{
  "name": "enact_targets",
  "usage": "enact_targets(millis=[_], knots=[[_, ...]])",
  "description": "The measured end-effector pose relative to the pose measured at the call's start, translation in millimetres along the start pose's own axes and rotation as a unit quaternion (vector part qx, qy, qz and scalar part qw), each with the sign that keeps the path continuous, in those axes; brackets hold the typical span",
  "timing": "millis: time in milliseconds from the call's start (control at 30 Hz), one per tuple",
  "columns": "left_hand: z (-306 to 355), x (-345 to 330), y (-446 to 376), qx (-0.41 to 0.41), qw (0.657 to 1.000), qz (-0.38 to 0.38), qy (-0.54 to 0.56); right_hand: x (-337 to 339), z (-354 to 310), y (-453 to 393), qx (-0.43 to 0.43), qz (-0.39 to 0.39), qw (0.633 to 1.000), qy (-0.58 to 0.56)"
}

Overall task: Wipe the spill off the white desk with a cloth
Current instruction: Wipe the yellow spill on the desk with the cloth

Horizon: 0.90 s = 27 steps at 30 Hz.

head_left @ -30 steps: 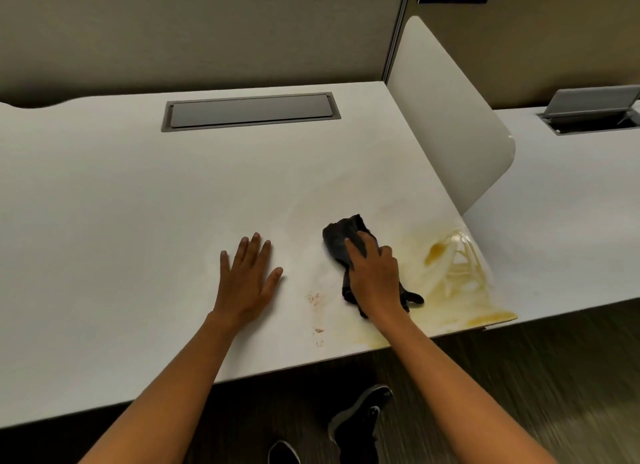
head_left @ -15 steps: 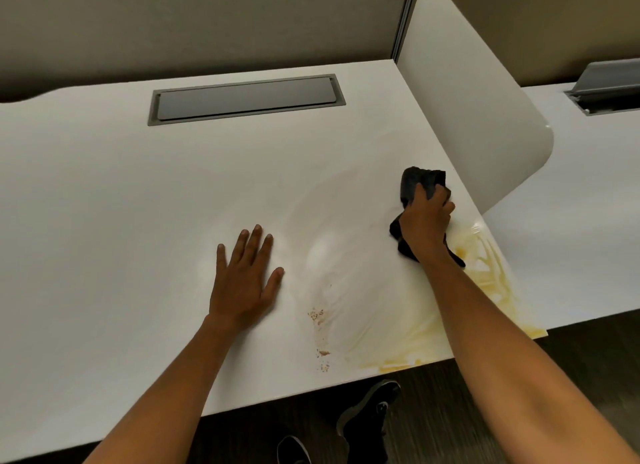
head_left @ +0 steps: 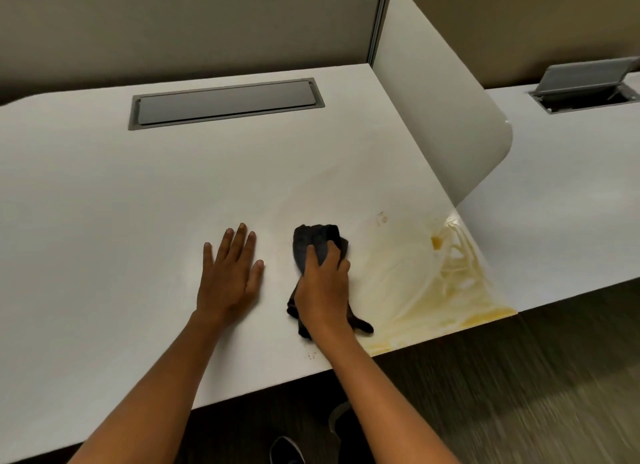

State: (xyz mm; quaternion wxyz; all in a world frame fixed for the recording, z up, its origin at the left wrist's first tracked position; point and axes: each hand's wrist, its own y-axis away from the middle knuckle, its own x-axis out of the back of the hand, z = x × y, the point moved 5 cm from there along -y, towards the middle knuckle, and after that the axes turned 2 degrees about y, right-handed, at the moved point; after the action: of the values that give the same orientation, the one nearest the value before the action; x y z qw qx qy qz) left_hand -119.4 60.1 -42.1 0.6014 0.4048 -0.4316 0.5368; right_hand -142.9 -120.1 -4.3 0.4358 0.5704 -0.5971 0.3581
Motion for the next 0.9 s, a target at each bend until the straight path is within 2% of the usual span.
enact_targets(millis=[267,467,633,800,900], knots=[[-1.8,-0.4,1.8,0.001,1.0,-0.003,-0.003,8.3,15.1,-20.6,-0.008,0.059,0.998,0.029],[-2.0,-2.0,1.6,0.001,1.0,0.0,-0.003,50.4,82.0,-117.9,-0.129,0.085,0.986,0.061],[-2.6,-2.1,0.1,0.003,1.0,0.001,-0.003,68.9,120.5,-163.7,-0.203,0.09,0.974,0.053],[7.1,-6.1,2.6,-0.001,1.0,-0.003,0.006,63.7,115.0,-145.4,-0.218,0.068,0.972,0.064],[10.2,-3.5,4.0,-0.002,1.0,0.004,0.003,52.2,86.4,-116.4,-0.185,0.053,0.98,0.052]])
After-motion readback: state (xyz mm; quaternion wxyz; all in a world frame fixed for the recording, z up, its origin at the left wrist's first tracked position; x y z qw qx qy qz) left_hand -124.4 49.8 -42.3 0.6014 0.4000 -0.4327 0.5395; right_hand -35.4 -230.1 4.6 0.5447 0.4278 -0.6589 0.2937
